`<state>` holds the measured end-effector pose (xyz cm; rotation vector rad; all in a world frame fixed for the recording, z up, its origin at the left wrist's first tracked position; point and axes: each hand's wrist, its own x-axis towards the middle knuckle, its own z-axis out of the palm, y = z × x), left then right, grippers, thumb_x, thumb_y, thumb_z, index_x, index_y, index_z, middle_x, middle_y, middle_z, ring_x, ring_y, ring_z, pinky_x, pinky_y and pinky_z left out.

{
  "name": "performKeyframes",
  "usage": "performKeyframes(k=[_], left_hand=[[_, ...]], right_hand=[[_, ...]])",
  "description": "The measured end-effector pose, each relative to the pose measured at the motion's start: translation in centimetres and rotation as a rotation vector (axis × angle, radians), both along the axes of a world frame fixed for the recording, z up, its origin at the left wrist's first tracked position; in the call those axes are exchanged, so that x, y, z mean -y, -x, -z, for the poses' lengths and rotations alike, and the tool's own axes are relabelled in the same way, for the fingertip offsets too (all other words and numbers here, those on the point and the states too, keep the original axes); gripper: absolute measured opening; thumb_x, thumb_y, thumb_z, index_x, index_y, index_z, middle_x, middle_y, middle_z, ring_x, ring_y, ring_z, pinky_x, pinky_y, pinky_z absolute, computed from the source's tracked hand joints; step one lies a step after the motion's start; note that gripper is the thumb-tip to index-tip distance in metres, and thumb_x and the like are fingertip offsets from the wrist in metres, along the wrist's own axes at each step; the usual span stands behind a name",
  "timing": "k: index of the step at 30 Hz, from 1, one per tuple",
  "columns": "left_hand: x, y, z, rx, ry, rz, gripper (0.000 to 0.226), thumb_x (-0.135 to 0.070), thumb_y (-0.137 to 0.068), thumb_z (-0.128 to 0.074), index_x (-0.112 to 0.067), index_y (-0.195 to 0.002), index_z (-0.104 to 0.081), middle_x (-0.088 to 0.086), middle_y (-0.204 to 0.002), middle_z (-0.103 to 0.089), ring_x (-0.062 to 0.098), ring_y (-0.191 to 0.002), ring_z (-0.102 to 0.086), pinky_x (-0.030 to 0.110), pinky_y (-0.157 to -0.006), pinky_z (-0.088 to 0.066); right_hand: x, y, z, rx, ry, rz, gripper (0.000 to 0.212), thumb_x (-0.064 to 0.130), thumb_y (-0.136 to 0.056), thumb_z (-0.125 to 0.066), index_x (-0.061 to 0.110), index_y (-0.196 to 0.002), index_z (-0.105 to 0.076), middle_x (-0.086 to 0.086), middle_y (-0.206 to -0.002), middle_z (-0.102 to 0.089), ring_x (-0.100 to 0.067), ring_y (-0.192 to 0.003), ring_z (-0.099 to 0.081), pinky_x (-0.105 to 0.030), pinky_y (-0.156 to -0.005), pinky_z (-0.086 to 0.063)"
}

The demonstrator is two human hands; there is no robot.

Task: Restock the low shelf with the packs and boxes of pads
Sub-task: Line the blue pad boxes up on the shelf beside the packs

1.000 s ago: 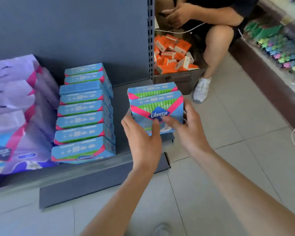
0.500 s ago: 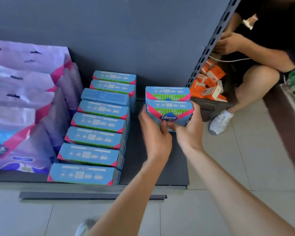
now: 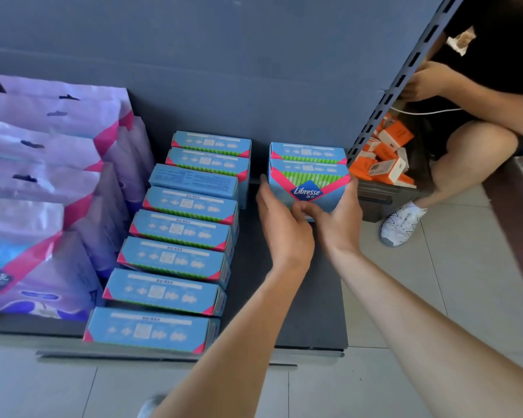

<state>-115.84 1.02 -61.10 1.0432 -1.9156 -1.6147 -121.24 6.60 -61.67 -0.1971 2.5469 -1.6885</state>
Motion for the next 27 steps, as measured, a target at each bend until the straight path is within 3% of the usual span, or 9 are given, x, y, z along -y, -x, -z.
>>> performKeyframes(k=[4, 7, 12, 16, 18, 21, 24, 27], left_hand=[[0.1, 0.1, -0.1, -0.008, -0.008, 0.006, 0.074, 0.005, -0.087, -0.049, -0.020, -0.149, -0.017, -0.001, -0.145, -0.034, 0.014, -0.136, -0.035, 0.037, -0.109, -0.039], [-0.2, -0.4, -0.2, 0.026, -0.002, 0.020, 0.075, 0.004, -0.088, -0.048, -0.019, -0.151, -0.013, -0.001, -0.150, -0.029, 0.014, -0.139, -0.030, 0.037, -0.112, -0.036], [-1.9, -2.9, -0.7, 0.136, 0.091, 0.051, 0.072, 0.004, -0.089, -0.044, -0.015, -0.150, -0.012, 0.001, -0.152, -0.024, 0.014, -0.140, -0.028, 0.020, -0.108, -0.027], [-2.3, -4.9, -0.4, 0.191, 0.223, 0.121, 0.061, 0.001, -0.090, -0.046, -0.013, -0.145, -0.023, 0.001, -0.146, -0.030, 0.018, -0.135, -0.036, 0.029, -0.107, -0.037], [-2.0, -5.5, -0.5, 0.221, 0.302, 0.150, 0.059, 0.001, -0.089, -0.047, -0.011, -0.143, -0.027, 0.003, -0.141, -0.035, 0.020, -0.132, -0.038, 0.031, -0.105, -0.039], [-2.2, -6.5, -1.1, 0.243, 0.420, 0.224, 0.057, 0.000, -0.088, -0.049, -0.010, -0.142, -0.030, 0.005, -0.136, -0.040, 0.023, -0.127, -0.042, 0.033, -0.102, -0.040], [-3.3, -7.7, -1.8, 0.263, 0.526, 0.355, 0.057, -0.001, -0.090, -0.048, -0.010, -0.144, -0.029, 0.005, -0.137, -0.040, 0.022, -0.127, -0.040, 0.031, -0.105, -0.036], [-4.8, -9.1, -2.2, 0.266, 0.581, 0.495, 0.058, 0.000, -0.091, -0.047, -0.009, -0.145, -0.028, 0.006, -0.140, -0.038, 0.022, -0.127, -0.039, 0.029, -0.105, -0.034]], right_hand=[[0.0, 0.1, -0.1, 0.014, -0.013, 0.001, 0.061, 0.005, -0.064, -0.083, 0.011, -0.114, -0.049, 0.002, -0.105, -0.062, -0.009, -0.093, -0.058, 0.003, -0.066, -0.038], [-0.1, -0.3, -0.2, 0.046, -0.003, -0.006, 0.058, 0.006, -0.069, -0.082, 0.007, -0.115, -0.049, 0.002, -0.104, -0.061, 0.001, -0.084, -0.055, 0.004, -0.061, -0.036], [-0.2, -0.4, -0.8, 0.081, -0.036, -0.007, 0.061, 0.015, -0.069, -0.084, 0.006, -0.116, -0.048, 0.005, -0.103, -0.058, -0.005, -0.090, -0.054, 0.006, -0.058, -0.036], [-0.5, -0.6, -0.8, 0.109, -0.133, 0.012, 0.058, 0.017, -0.066, -0.086, 0.010, -0.104, -0.043, -0.003, -0.107, -0.060, -0.010, -0.090, -0.054, -0.002, -0.055, -0.038], [-1.1, -0.9, -0.7, 0.122, -0.181, 0.011, 0.058, 0.016, -0.066, -0.086, 0.011, -0.101, -0.041, -0.009, -0.111, -0.060, -0.017, -0.095, -0.057, -0.010, -0.059, -0.038], [-2.6, -2.5, -0.7, 0.131, -0.284, -0.009, 0.062, 0.018, -0.070, -0.083, 0.006, -0.118, -0.045, -0.012, -0.124, -0.055, -0.025, -0.115, -0.053, -0.021, -0.081, -0.038], [-5.2, -5.0, -1.0, 0.113, -0.430, -0.047, 0.070, 0.023, -0.080, -0.075, 0.008, -0.138, -0.038, -0.009, -0.139, -0.046, -0.024, -0.130, -0.042, -0.026, -0.097, -0.034], [-8.5, -7.9, -1.2, 0.098, -0.531, -0.049, 0.065, 0.028, -0.086, -0.068, 0.009, -0.140, -0.039, -0.009, -0.141, -0.045, -0.024, -0.133, -0.038, -0.027, -0.102, -0.032]])
